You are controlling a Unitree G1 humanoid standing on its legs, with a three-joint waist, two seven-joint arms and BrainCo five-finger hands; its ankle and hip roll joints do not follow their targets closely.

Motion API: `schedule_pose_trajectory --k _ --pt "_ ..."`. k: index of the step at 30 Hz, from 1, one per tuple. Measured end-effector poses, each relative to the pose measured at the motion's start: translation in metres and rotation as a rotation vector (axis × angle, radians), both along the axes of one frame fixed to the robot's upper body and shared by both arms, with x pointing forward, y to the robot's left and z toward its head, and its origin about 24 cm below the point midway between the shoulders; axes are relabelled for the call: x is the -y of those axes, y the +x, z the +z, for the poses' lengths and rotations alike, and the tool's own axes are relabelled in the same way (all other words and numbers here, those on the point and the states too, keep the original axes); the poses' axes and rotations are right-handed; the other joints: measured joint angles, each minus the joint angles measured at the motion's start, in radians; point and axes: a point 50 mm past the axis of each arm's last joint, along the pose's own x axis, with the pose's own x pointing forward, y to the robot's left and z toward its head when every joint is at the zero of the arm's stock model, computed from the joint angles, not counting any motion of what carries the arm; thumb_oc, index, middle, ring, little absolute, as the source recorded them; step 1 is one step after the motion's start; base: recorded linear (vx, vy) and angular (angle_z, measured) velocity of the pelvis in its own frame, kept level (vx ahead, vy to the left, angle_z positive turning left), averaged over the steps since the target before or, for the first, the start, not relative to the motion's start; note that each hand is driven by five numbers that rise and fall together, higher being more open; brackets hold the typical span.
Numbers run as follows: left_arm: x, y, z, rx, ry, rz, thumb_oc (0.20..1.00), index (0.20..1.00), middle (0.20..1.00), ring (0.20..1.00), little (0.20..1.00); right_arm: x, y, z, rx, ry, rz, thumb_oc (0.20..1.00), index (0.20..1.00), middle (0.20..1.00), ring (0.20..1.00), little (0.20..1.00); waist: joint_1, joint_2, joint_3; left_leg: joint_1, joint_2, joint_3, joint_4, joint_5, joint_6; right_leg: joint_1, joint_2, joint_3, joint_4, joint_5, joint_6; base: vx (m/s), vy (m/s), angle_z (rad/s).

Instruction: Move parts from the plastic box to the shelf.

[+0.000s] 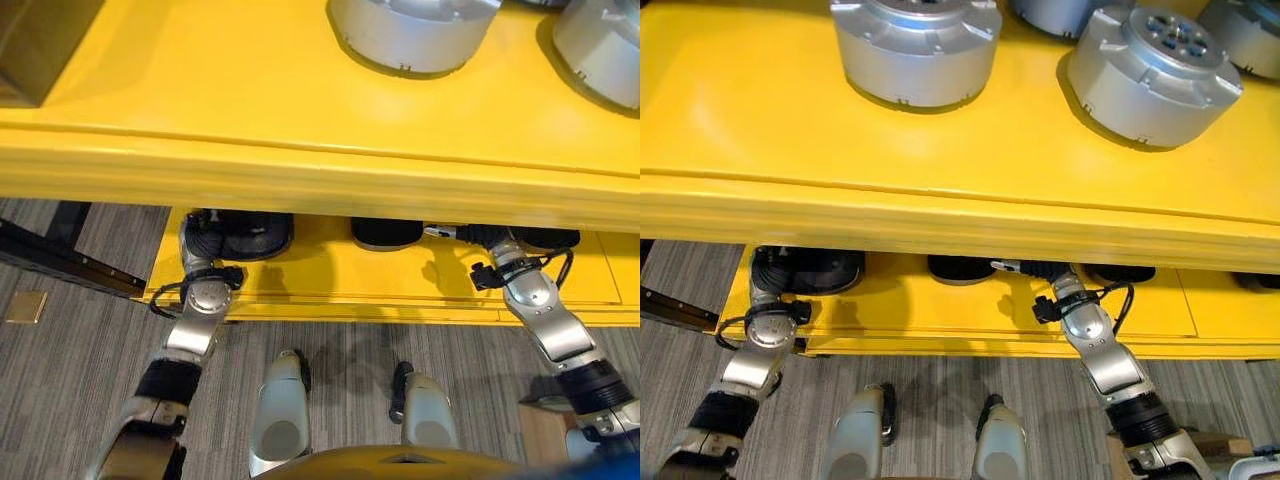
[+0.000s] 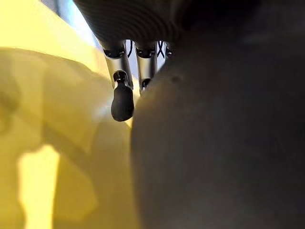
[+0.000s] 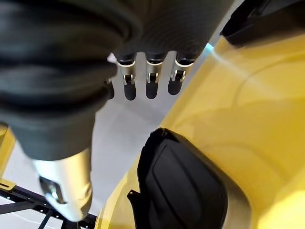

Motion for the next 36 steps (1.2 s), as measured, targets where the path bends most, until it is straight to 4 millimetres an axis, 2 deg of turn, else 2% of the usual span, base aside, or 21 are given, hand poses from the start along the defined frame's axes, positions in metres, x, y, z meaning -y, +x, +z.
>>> schedule_pose_trajectory --k 1,3,6,12,14,17,21,24,27,36 --pt "0.000 0.001 0.001 0.003 0.006 0.001 0.200 0.200 0.200 0.200 0.200 0.000 0.000 0.000 -0.001 -0.003 0.002 1.000 1.000 1.000 1.000 1.000 -0.009 0.001 0.001 0.003 -0.002 0.003 0.008 -0.003 -0.003 -0.005 -0.002 0.004 -0.004 0.001 -0.001 -0.03 0.250 -0.12" --pt "-0.023 0.013 -0.001 -0.070 0.066 0.087 0.200 0.200 0.200 0.200 0.200 -0.003 0.010 0.012 0.019 -0.056 0.042 1.000 1.000 1.000 1.000 1.000 -0.034 0.032 0.014 0.004 -0.006 0.027 0.015 -0.014 0.012 -0.022 -0.012 0.034 0.028 -0.007 -0.007 0.00 0.176 -0.22" --pt "-0.039 0.013 -0.005 -0.111 0.092 0.150 0.200 0.200 0.200 0.200 0.200 -0.001 0.011 0.012 -0.007 -0.085 0.054 1.000 1.000 1.000 1.000 1.000 -0.057 0.060 0.029 0.004 -0.010 0.051 0.026 -0.020 0.023 -0.039 -0.020 0.062 0.041 -0.005 -0.005 0.01 0.150 -0.16" --pt "-0.052 0.019 -0.007 -0.155 0.084 0.212 0.200 0.200 0.200 0.200 0.200 0.005 0.013 0.015 -0.031 -0.142 0.069 1.000 1.000 1.000 1.000 1.000 -0.073 0.086 0.044 0.004 -0.010 0.069 0.024 -0.018 0.022 -0.072 -0.024 0.084 0.073 -0.012 -0.008 -0.02 0.087 -0.07" --pt "-0.062 0.017 -0.006 -0.178 0.093 0.246 0.200 0.200 0.200 0.200 0.200 0.004 0.017 0.024 -0.010 -0.166 0.079 1.000 1.000 1.000 1.000 1.000 -0.093 0.101 0.054 0.004 -0.010 0.073 0.026 -0.018 0.022 -0.080 -0.024 0.094 0.086 -0.016 -0.002 -0.03 0.063 -0.09" --pt "-0.072 0.021 0.002 -0.180 0.078 0.285 0.200 0.200 0.200 0.200 0.200 0.000 0.019 0.027 -0.009 -0.191 0.099 1.000 1.000 1.000 1.000 1.000 -0.114 0.102 0.055 0.002 -0.007 0.075 0.025 -0.015 0.017 -0.096 -0.023 0.099 0.107 -0.027 -0.008 -0.04 0.040 -0.04" --pt "-0.070 0.025 0.006 -0.174 0.060 0.288 0.200 0.200 0.200 0.200 0.200 -0.001 0.019 0.027 -0.014 -0.194 0.103 1.000 1.000 1.000 1.000 1.000 -0.120 0.108 0.065 0.001 -0.001 0.075 0.026 -0.013 0.009 -0.109 -0.016 0.106 0.130 -0.037 -0.010 -0.05 0.026 -0.04" --pt "-0.072 0.023 -0.001 -0.213 0.063 0.295 0.200 0.200 0.200 0.200 0.200 -0.003 0.021 0.029 -0.017 -0.202 0.109 1.000 1.000 1.000 1.000 1.000 -0.128 0.107 0.076 0.000 0.016 0.070 0.041 -0.018 -0.009 -0.124 -0.002 0.109 0.166 -0.059 -0.020 -0.02 0.026 -0.06" --pt "-0.075 0.020 -0.005 -0.239 0.065 0.307 0.200 0.200 0.200 0.200 0.200 -0.005 0.023 0.034 -0.002 -0.206 0.112 1.000 1.000 1.000 1.000 1.000 -0.138 0.108 0.086 0.000 0.021 0.070 0.044 -0.019 -0.011 -0.131 0.002 0.112 0.178 -0.067 -0.027 0.00 0.000 0.00" --pt "-0.069 0.023 -0.007 -0.261 0.094 0.263 0.200 0.200 0.200 0.200 0.200 -0.001 0.022 0.032 -0.018 -0.241 0.105 1.000 1.000 1.000 1.000 1.000 -0.141 0.109 0.092 -0.009 0.022 0.070 0.046 -0.019 -0.013 -0.143 0.003 0.112 0.185 -0.067 -0.027 -0.01 -0.001 0.00"
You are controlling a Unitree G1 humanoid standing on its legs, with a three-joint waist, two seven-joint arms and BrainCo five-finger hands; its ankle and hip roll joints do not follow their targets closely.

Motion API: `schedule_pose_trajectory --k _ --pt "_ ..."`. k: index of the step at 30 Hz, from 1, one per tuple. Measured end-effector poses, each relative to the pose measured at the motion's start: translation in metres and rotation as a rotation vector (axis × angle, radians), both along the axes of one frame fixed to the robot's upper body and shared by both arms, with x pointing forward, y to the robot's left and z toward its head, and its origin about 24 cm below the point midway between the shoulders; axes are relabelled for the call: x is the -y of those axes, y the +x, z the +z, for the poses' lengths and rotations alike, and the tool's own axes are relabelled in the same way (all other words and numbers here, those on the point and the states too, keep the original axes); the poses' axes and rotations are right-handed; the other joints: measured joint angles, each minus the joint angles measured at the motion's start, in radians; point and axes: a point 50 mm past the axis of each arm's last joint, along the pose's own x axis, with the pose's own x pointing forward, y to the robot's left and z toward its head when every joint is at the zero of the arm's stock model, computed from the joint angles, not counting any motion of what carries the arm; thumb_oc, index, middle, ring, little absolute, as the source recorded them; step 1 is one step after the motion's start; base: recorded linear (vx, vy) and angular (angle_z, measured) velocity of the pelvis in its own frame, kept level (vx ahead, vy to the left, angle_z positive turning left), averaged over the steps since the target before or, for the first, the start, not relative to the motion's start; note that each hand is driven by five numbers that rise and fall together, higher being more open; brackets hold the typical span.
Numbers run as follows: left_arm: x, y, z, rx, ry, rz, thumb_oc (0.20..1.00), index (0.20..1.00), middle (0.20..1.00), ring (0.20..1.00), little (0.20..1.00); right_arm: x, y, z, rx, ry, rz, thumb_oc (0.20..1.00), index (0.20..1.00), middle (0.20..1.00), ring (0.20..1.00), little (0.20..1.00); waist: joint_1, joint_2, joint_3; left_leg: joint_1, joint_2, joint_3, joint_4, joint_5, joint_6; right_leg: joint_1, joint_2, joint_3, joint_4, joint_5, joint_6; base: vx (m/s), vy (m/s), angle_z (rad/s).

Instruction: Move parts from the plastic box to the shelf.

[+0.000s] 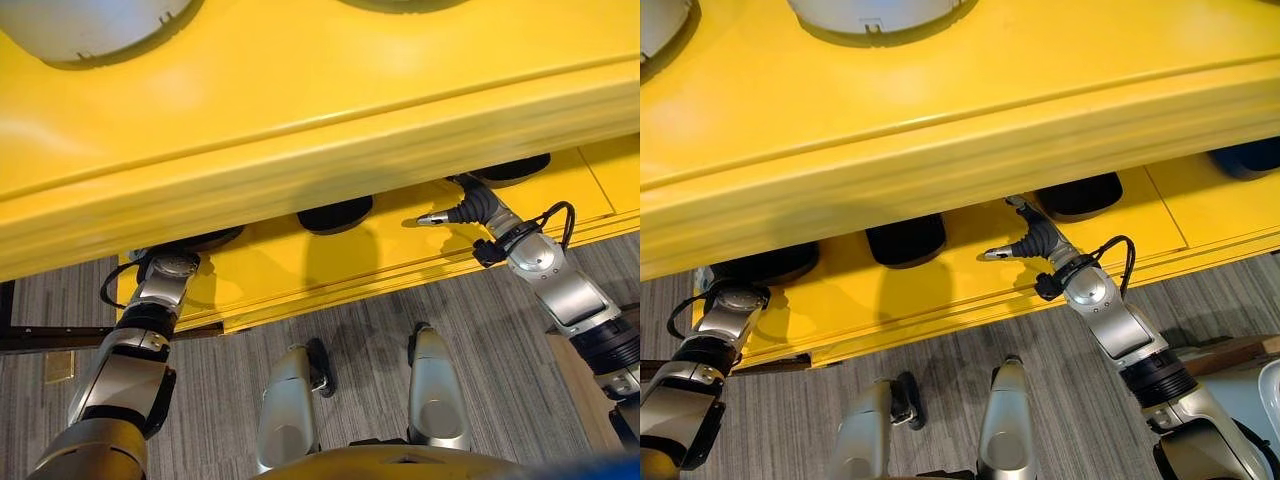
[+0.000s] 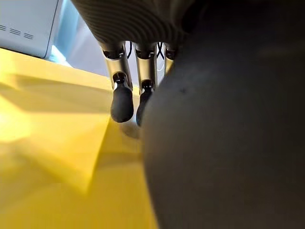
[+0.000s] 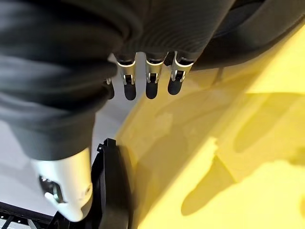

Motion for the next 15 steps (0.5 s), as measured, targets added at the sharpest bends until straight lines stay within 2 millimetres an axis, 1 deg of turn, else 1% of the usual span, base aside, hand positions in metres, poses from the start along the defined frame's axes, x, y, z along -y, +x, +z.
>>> schedule_pose_trajectory --k 13,14,15 --pt "-0.0015 -0.0018 -0.0041 -0.025 0.021 0.002 0.200 0.200 0.200 0.200 0.200 0.0001 0.0001 -0.0002 -0.004 0.020 -0.005 1.000 1.000 1.000 1.000 1.000 0.000 -0.003 0.004 -0.003 0.001 -0.002 0.007 0.000 0.000 -0.001 0.000 0.000 0.007 0.000 -0.001 0.00 0.000 0.00" --pt "-0.0020 -0.0020 -0.0044 -0.027 0.021 0.004 0.495 0.495 0.495 0.495 0.495 -0.0001 0.0000 -0.0005 -0.005 0.019 -0.004 1.000 1.000 1.000 1.000 1.000 0.000 -0.003 0.004 -0.003 0.001 -0.003 0.008 0.000 0.000 -0.001 0.000 0.000 0.008 -0.001 -0.001 0.00 0.000 0.00" --pt "-0.0025 -0.0022 -0.0047 -0.029 0.021 0.007 0.859 0.859 0.859 0.859 0.859 -0.0003 0.0000 -0.0008 -0.006 0.019 -0.004 1.000 1.000 1.000 1.000 1.000 0.000 -0.003 0.004 -0.003 0.001 -0.003 0.009 0.000 0.000 -0.001 0.000 0.000 0.008 -0.001 -0.001 0.00 0.000 0.00"
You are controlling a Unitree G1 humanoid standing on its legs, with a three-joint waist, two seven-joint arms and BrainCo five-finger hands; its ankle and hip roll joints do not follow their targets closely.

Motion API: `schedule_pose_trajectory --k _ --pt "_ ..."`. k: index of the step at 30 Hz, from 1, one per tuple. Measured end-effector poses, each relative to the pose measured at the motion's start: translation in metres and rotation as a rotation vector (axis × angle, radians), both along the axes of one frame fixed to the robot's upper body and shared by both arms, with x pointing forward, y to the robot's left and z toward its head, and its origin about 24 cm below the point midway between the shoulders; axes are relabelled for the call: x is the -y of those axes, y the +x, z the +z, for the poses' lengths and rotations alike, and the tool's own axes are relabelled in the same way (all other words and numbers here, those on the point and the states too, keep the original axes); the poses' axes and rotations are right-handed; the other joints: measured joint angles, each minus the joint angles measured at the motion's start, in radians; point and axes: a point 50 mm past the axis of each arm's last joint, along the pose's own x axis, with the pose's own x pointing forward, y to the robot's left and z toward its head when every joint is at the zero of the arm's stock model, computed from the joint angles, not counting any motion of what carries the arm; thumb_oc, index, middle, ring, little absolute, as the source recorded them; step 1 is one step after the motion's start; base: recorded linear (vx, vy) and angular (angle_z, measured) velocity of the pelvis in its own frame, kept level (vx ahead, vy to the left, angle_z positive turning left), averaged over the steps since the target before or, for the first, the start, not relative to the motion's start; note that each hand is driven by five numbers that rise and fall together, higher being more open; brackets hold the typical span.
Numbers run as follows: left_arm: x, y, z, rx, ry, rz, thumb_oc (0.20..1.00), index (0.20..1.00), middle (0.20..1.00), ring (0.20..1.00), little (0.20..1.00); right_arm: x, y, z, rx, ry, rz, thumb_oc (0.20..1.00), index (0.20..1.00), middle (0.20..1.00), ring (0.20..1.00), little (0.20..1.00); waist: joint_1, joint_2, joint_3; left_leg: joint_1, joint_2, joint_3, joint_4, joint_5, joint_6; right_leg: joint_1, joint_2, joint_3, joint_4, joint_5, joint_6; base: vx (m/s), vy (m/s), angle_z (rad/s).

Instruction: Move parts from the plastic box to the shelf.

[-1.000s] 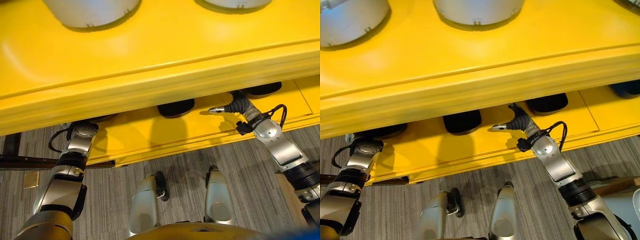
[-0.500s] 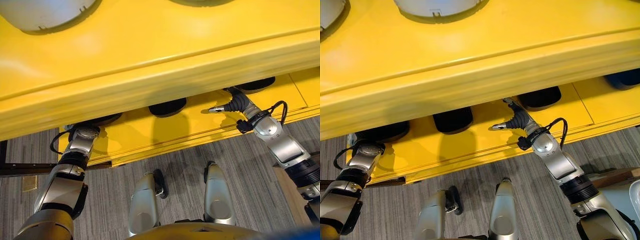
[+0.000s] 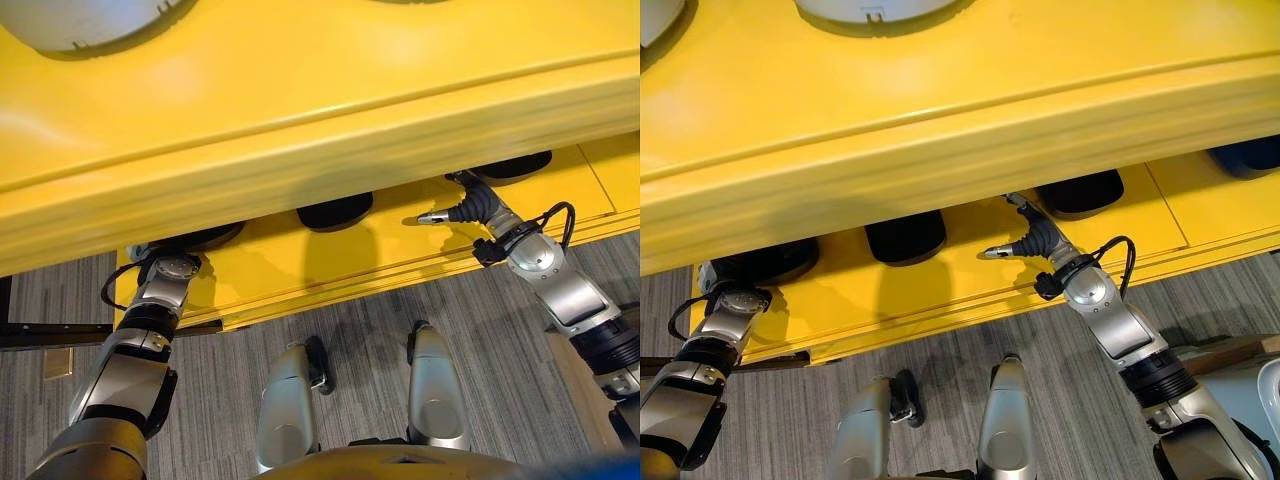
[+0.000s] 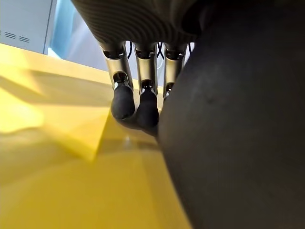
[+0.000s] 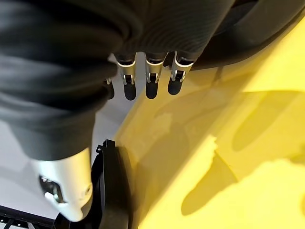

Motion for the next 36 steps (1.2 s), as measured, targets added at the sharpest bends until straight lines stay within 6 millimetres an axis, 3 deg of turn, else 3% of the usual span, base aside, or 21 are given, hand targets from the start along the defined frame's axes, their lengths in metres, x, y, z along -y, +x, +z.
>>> schedule_pose_trajectory --k 1,23,27,33,34,36 --pt "-0.001 0.000 0.000 -0.002 0.001 0.006 1.000 1.000 1.000 1.000 1.000 0.000 0.000 -0.001 -0.003 -0.001 0.001 1.000 1.000 1.000 1.000 1.000 0.000 0.000 0.000 -0.001 0.000 -0.001 0.002 0.000 0.000 0.000 0.000 0.000 0.001 0.000 0.000 0.00 0.000 0.00" --pt "-0.012 -0.006 0.003 -0.034 0.069 0.078 1.000 1.000 1.000 1.000 1.000 -0.007 -0.002 -0.004 -0.022 0.002 0.011 1.000 1.000 1.000 1.000 1.000 0.013 0.001 0.001 0.020 0.003 -0.005 -0.033 0.015 -0.012 0.015 0.006 -0.007 -0.017 0.001 0.000 0.00 -0.001 0.00" --pt "-0.012 -0.002 0.020 0.066 0.122 0.107 1.000 1.000 1.000 1.000 1.000 -0.007 -0.002 -0.003 -0.012 0.010 -0.004 1.000 1.000 1.000 1.000 1.000 0.030 0.002 0.002 0.028 0.002 -0.005 -0.035 0.015 -0.012 0.024 0.006 -0.008 -0.018 0.001 0.000 0.01 -0.007 0.01" --pt "0.002 0.006 0.072 0.432 0.142 0.089 1.000 1.000 1.000 1.000 1.000 -0.003 -0.003 -0.005 -0.005 0.020 -0.031 1.000 1.000 1.000 1.000 1.000 0.053 -0.008 0.023 0.032 -0.002 -0.024 -0.040 0.021 -0.018 0.037 0.006 -0.023 -0.016 -0.002 -0.004 0.02 -0.053 0.06" --pt "0.006 0.003 0.087 0.543 0.145 0.070 1.000 1.000 1.000 1.000 1.000 0.001 -0.005 -0.008 -0.005 0.029 -0.055 1.000 1.000 1.000 1.000 1.000 0.060 -0.013 0.026 0.032 -0.002 -0.028 -0.043 0.023 -0.019 0.041 0.006 -0.029 -0.018 -0.003 -0.005 0.03 -0.048 0.10" --pt "0.009 -0.002 0.097 0.608 0.154 0.050 1.000 1.000 1.000 1.000 1.000 0.008 -0.008 -0.011 -0.011 0.042 -0.086 1.000 1.000 1.000 1.000 1.000 0.063 -0.013 0.026 0.033 -0.003 -0.037 -0.043 0.023 -0.019 0.052 0.006 -0.041 -0.026 -0.003 -0.005 0.02 -0.042 0.11"
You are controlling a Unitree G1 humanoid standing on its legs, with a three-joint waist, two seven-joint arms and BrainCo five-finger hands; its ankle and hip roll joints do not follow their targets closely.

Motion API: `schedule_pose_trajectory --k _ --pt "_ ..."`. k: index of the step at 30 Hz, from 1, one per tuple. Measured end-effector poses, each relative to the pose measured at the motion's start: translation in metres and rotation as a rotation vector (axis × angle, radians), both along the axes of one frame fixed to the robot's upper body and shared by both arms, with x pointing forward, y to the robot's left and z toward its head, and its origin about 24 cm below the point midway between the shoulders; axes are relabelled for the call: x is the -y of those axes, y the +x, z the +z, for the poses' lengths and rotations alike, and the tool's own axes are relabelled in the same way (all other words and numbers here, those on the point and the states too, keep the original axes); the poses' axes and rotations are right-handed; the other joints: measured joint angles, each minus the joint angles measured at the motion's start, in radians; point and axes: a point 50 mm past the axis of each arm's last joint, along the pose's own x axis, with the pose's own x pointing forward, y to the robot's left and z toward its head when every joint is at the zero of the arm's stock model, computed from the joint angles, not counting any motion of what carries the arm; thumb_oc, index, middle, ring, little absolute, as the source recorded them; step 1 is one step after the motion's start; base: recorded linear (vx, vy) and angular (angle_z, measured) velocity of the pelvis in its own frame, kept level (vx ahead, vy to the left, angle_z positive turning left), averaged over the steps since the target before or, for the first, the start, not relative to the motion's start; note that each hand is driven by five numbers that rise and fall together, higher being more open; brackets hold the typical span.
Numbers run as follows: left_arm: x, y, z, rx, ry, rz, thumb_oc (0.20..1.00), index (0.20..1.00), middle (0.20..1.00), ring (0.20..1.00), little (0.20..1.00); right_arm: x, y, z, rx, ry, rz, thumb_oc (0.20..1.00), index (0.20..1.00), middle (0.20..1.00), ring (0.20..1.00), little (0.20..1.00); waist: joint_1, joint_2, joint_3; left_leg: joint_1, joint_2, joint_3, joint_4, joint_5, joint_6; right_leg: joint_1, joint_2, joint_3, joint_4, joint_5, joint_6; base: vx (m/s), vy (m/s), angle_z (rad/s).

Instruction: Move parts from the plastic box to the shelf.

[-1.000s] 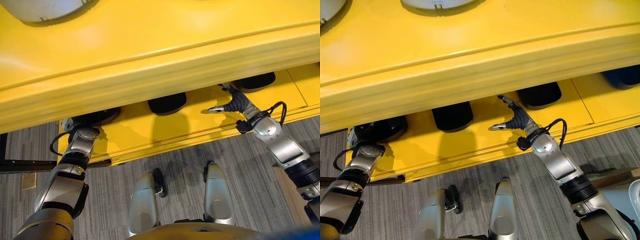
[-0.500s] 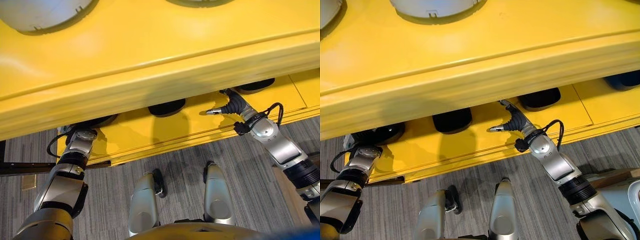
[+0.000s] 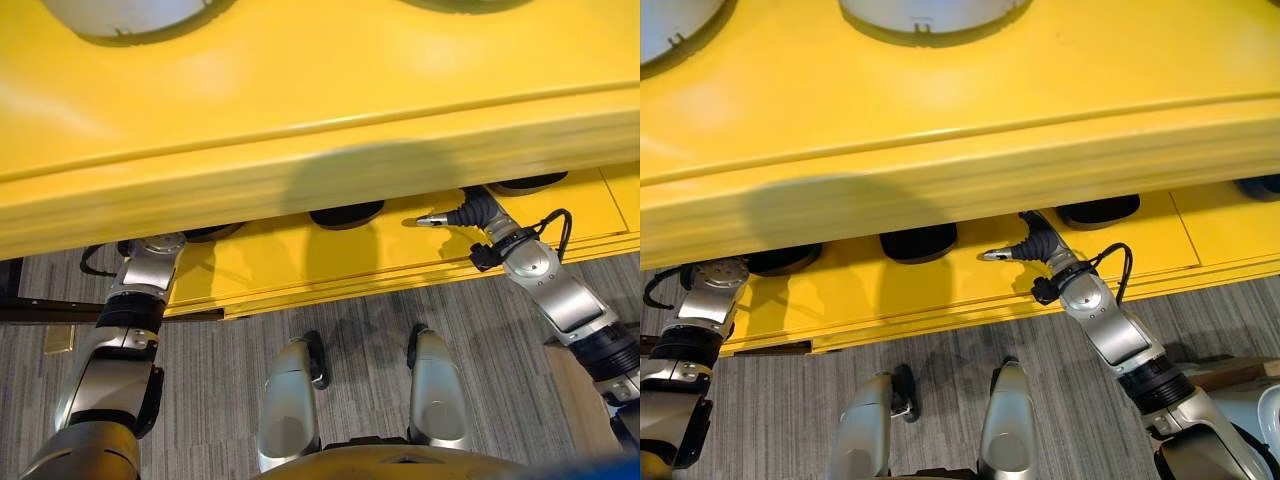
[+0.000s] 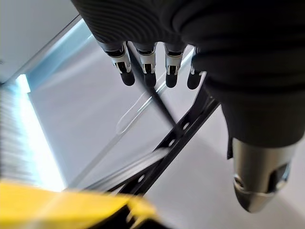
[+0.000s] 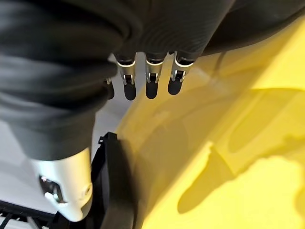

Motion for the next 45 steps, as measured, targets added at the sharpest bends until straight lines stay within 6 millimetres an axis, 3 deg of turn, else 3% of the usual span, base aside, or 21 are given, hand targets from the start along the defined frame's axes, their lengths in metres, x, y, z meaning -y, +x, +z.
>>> schedule_pose_trajectory --k 5,7,10,12,15,19,20,25,30,37,40,43,44,45 --pt "0.018 -0.006 0.033 0.164 0.051 -0.118 1.000 1.000 1.000 1.000 1.000 0.012 -0.003 0.002 0.014 0.019 -0.050 1.000 1.000 1.000 1.000 1.000 0.029 -0.002 0.001 -0.002 -0.003 -0.010 -0.003 0.003 -0.003 0.004 0.000 -0.008 -0.006 0.000 0.000 0.02 -0.049 0.05" --pt "0.026 -0.011 0.035 0.174 0.070 -0.171 1.000 1.000 1.000 1.000 1.000 0.015 -0.006 -0.003 0.011 0.029 -0.067 1.000 1.000 1.000 1.000 1.000 0.031 -0.003 0.001 0.003 -0.003 -0.013 -0.011 0.004 -0.004 0.009 0.000 -0.011 -0.012 0.000 0.000 0.06 -0.115 0.02" --pt "0.050 -0.033 0.008 0.120 0.050 -0.311 1.000 1.000 1.000 1.000 1.000 0.013 -0.027 -0.027 -0.057 0.087 -0.066 1.000 1.000 1.000 1.000 1.000 0.045 -0.013 0.003 0.085 -0.008 -0.012 -0.092 0.027 -0.014 0.091 0.006 -0.027 -0.086 0.014 0.006 0.10 -0.120 0.02" --pt "0.053 -0.039 -0.006 0.067 0.036 -0.343 1.000 1.000 1.000 1.000 1.000 0.009 -0.032 -0.033 -0.073 0.113 -0.052 1.000 1.000 1.000 1.000 1.000 0.052 -0.017 0.000 0.111 -0.003 -0.016 -0.128 0.039 -0.022 0.124 0.015 -0.040 -0.121 0.021 0.003 0.08 -0.093 0.04" --pt "0.057 -0.046 -0.018 0.003 0.017 -0.417 1.000 1.000 1.000 1.000 1.000 0.010 -0.037 -0.031 -0.056 0.125 -0.048 1.000 1.000 1.000 1.000 1.000 0.072 -0.022 -0.008 0.123 0.003 -0.018 -0.186 0.070 -0.031 0.137 0.028 -0.059 -0.169 0.041 -0.004 0.11 -0.117 0.05" --pt "0.072 -0.073 -0.042 -0.051 -0.095 -0.572 1.000 1.000 1.000 1.000 1.000 0.011 -0.048 -0.033 -0.059 0.178 -0.055 1.000 1.000 1.000 1.000 1.000 0.098 -0.026 -0.022 0.222 0.006 -0.022 -0.309 0.117 -0.045 0.238 0.047 -0.088 -0.286 0.074 -0.009 0.12 -0.104 0.07" --pt "0.075 -0.093 -0.058 -0.101 -0.176 -0.637 1.000 1.000 1.000 1.000 1.000 0.011 -0.057 -0.040 -0.087 0.199 -0.054 1.000 1.000 1.000 1.000 1.000 0.105 -0.028 -0.076 0.251 0.009 -0.024 -0.369 0.137 -0.054 0.279 0.063 -0.105 -0.352 0.092 -0.010 0.13 -0.076 0.11" --pt "0.075 -0.117 -0.090 -0.223 -0.413 -0.812 1.000 1.000 1.000 1.000 1.000 0.021 -0.068 -0.051 -0.141 0.220 -0.074 1.000 1.000 1.000 1.000 1.000 0.129 -0.030 -0.156 0.327 0.006 -0.031 -0.508 0.193 -0.062 0.345 0.074 -0.133 -0.449 0.119 -0.011 0.08 0.019 0.09" --pt "0.081 -0.121 -0.095 -0.233 -0.527 -0.967 1.000 1.000 1.000 1.000 1.000 0.029 -0.075 -0.056 -0.180 0.235 -0.082 1.000 1.000 1.000 1.000 1.000 0.129 -0.033 -0.201 0.343 0.000 -0.031 -0.554 0.213 -0.061 0.368 0.073 -0.145 -0.499 0.143 -0.009 0.03 0.121 0.04" --pt "0.097 -0.101 -0.078 -0.158 -0.476 -1.137 1.000 1.000 1.000 1.000 1.000 0.029 -0.077 -0.059 -0.186 0.274 -0.104 1.000 1.000 1.000 1.000 1.000 0.113 -0.043 -0.205 0.310 -0.038 -0.013 -0.533 0.214 -0.041 0.340 0.038 -0.140 -0.499 0.171 0.007 -0.07 0.191 0.00" --pt "0.098 -0.096 -0.069 -0.172 -0.412 -1.205 1.000 1.000 1.000 1.000 1.000 0.029 -0.080 -0.064 -0.189 0.299 -0.140 1.000 1.000 1.000 1.000 1.000 0.098 -0.070 -0.202 0.276 -0.063 -0.008 -0.476 0.189 -0.014 0.338 0.011 -0.131 -0.517 0.201 0.012 -0.03 0.149 -0.04" --pt "0.098 -0.096 -0.072 -0.203 -0.389 -1.222 1.000 1.000 1.000 1.000 1.000 0.022 -0.085 -0.080 -0.224 0.365 -0.168 1.000 1.000 1.000 1.000 1.000 0.096 -0.090 -0.200 0.277 -0.073 0.011 -0.480 0.175 0.003 0.329 0.000 -0.121 -0.549 0.286 -0.016 -0.09 0.072 -0.34" --pt "0.096 -0.101 -0.077 -0.221 -0.387 -1.206 1.000 1.000 1.000 1.000 1.000 0.014 -0.084 -0.082 -0.220 0.382 -0.144 1.000 1.000 1.000 1.000 1.000 0.091 -0.092 -0.198 0.278 -0.071 0.044 -0.497 0.192 0.029 0.282 0.010 -0.114 -0.534 0.381 -0.011 -0.11 0.013 -0.58" --pt "0.094 -0.105 -0.083 -0.248 -0.395 -1.193 1.000 1.000 1.000 1.000 1.000 0.007 -0.085 -0.082 -0.213 0.399 -0.121 1.000 1.000 1.000 1.000 1.000 0.083 -0.086 -0.196 0.281 -0.054 0.051 -0.526 0.208 0.041 0.261 0.023 -0.109 -0.522 0.433 0.006 -0.05 -0.007 -0.50"
